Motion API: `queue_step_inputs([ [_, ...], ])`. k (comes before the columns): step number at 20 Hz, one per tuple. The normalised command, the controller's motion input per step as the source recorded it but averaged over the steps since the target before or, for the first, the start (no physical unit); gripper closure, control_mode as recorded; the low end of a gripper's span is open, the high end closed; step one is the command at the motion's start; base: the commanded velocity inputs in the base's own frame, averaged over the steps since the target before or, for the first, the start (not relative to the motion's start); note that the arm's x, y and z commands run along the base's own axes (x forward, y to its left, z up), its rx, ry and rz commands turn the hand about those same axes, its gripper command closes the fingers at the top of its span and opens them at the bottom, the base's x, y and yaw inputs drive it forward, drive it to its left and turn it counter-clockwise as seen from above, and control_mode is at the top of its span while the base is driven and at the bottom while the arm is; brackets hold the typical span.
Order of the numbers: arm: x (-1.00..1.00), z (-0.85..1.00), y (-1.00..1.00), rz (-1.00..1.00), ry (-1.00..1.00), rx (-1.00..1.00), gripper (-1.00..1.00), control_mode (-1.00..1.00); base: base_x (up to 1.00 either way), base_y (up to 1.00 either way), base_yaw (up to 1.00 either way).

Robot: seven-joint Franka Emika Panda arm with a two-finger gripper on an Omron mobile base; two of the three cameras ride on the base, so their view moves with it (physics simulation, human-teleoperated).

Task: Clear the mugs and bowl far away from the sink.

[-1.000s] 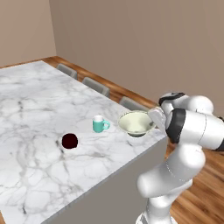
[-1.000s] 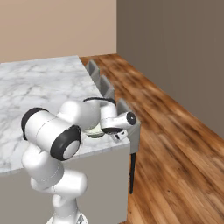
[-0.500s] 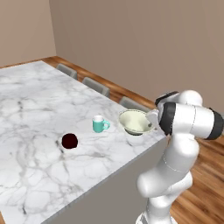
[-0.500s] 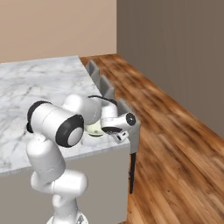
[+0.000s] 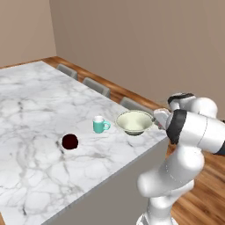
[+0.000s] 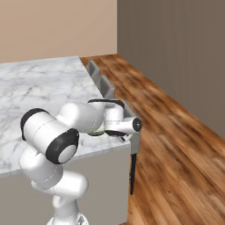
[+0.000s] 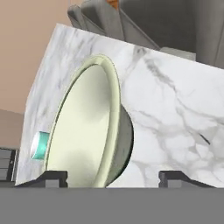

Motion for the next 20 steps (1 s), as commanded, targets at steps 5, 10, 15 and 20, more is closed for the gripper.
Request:
queue_step_inputs([
  [5,-0.16,0.97,-0.06,0.03,-0.2,0.05,-1.0,-1.0,0.0,0.0,0.0],
  [10,-0.16,1.0,-0.27,0.0,0.0,0.07,-1.0,-1.0,0.0,0.0,0.0],
  [15,-0.71,1.0,0.02,0.01,0.16,-0.14,-1.0,-1.0,0.0,0.0,0.0],
  [20,-0.74,0.77,0.74,0.02,0.38,-0.55,-1.0,-1.0,0.0,0.0,0.0],
])
